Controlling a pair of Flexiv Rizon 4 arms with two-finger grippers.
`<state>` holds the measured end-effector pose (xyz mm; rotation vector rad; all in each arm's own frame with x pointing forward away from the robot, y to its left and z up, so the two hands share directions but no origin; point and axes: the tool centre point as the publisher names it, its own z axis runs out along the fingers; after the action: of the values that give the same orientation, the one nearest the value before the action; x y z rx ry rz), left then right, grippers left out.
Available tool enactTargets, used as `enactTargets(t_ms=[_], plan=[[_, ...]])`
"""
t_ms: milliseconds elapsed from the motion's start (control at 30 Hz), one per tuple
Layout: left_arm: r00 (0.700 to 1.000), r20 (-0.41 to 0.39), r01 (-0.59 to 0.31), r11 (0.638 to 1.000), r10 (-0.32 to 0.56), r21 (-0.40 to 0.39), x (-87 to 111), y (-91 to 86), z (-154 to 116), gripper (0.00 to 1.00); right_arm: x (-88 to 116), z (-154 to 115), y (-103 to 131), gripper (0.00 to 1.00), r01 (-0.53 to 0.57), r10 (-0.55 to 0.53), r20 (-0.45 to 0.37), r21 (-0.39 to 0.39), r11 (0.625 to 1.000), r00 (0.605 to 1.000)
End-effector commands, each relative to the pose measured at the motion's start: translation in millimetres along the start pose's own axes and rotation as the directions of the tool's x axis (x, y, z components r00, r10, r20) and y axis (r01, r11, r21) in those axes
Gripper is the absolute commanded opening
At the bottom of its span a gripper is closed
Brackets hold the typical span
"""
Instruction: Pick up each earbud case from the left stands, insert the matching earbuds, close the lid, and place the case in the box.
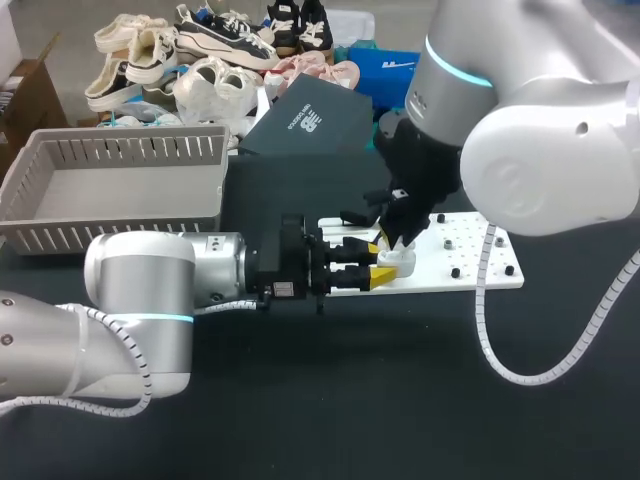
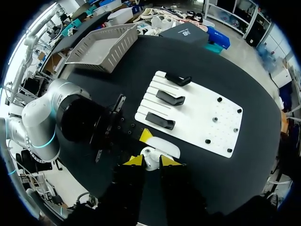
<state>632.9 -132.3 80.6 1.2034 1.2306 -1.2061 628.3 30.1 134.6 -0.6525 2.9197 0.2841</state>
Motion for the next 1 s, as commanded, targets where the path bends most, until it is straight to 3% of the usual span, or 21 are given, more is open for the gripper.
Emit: enactTargets(t_ms=[33,1000], plan=[[1.0,0.003,0.0,1.0,0.0,0.001,0.8,0.5,0.1,0.0,0.8,2.1,1.5,0.0,0.003,-0.003,0.002,0.005,1.0,1.0],[1.0,0.003,0.0,1.0,0.0,0.001,0.8,0.5,0.1,0.0,-3.8,8.5,2.0,0.0,0.007,-0.008,0.003,0.02,1.0,1.0]])
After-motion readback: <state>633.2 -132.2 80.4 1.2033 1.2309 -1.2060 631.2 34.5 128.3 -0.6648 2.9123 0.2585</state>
